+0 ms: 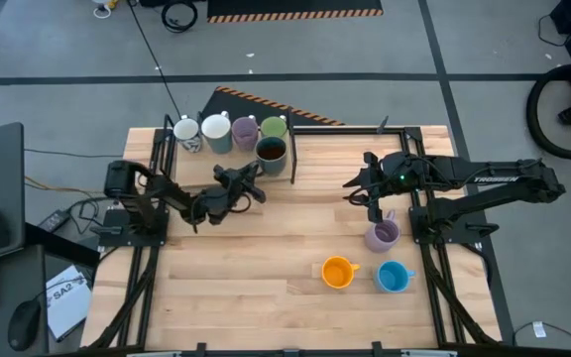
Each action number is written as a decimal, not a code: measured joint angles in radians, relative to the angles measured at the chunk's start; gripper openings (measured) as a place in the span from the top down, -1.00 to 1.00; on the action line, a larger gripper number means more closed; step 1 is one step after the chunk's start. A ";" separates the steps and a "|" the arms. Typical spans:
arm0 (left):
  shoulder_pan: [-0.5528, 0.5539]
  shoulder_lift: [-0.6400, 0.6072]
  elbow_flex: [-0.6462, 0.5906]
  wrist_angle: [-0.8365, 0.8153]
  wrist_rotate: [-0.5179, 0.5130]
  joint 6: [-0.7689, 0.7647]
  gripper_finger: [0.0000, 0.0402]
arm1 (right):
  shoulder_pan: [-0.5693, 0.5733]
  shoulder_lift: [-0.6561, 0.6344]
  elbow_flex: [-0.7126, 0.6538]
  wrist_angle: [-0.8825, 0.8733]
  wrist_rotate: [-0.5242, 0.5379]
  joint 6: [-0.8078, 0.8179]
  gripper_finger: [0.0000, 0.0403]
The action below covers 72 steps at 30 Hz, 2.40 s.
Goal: Place coffee mugs
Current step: Put the dark blue patterned mug on the shelf
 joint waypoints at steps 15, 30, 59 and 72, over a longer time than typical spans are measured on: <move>0.002 0.138 0.022 0.140 -0.051 0.003 0.71 | 0.000 0.000 0.000 -0.012 0.000 0.000 0.22; -0.002 0.148 0.021 0.154 -0.011 0.074 0.69 | 0.000 0.000 0.000 -0.006 0.000 0.008 0.22; -0.034 0.149 0.020 0.151 0.048 0.119 0.17 | 0.000 0.000 0.000 -0.006 0.000 0.016 0.22; -0.016 0.149 0.020 0.148 0.232 0.125 0.20 | 0.000 0.000 0.000 -0.006 0.000 0.016 0.22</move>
